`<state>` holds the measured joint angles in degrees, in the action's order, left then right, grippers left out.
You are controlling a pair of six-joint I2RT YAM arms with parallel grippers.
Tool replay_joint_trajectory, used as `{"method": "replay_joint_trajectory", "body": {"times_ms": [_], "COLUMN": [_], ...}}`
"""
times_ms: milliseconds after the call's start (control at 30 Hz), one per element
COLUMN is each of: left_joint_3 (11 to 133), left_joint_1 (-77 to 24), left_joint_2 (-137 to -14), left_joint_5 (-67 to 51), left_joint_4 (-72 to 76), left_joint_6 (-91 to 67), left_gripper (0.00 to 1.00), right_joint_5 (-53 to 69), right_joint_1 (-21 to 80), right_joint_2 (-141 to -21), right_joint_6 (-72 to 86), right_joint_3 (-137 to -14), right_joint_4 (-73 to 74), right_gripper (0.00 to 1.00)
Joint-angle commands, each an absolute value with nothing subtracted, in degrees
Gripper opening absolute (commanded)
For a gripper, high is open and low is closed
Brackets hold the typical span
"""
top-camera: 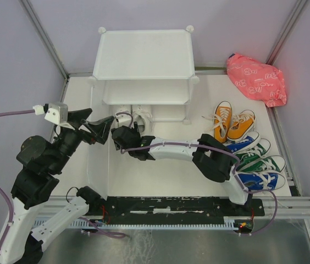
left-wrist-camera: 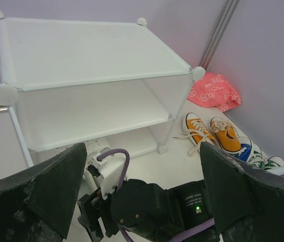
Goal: Place and organize the shoes in the shoe cabinet
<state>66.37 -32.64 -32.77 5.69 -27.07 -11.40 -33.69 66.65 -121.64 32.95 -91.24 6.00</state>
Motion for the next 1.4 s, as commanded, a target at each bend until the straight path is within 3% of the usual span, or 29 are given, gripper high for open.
{"method": "replay_joint_trajectory", "body": {"times_ms": [0,167,367,500,767,1367], "left_joint_3": [67.0,66.5,66.2,66.0,65.7,65.0], "left_joint_1": [-32.6,-32.5,-32.6,-32.5,-32.5,-32.5], "left_joint_2": [-32.6,-32.4,-32.3,-32.3,-32.2,-31.2], "left_joint_5": [4.7,4.3,4.0,4.0,3.9,3.4], "left_joint_4": [-24.8,-24.8,-24.8,-24.7,-24.8,-25.5], "left_joint_6": [-8.6,-8.7,-8.8,-8.8,-8.6,-8.5], "left_gripper": [0.99,0.99,0.99,0.99,0.99,0.99], "right_joint_5": [-32.3,-35.0,-39.8,-43.5,-48.5,-49.5], "right_joint_1": [66.1,65.9,65.9,66.0,66.1,60.9], "right_joint_2": [-123.1,-123.8,-123.5,-122.6,-123.3,-133.7], "right_joint_6": [31.7,30.2,25.2,22.6,19.9,26.0], "right_joint_3": [-93.4,-93.7,-92.2,-92.3,-93.0,-112.4], "right_joint_4": [0.0,-1.3,-9.2,-13.9,-21.7,-11.2], "right_gripper": [0.72,0.59,0.19,0.04,0.02,0.02]}}
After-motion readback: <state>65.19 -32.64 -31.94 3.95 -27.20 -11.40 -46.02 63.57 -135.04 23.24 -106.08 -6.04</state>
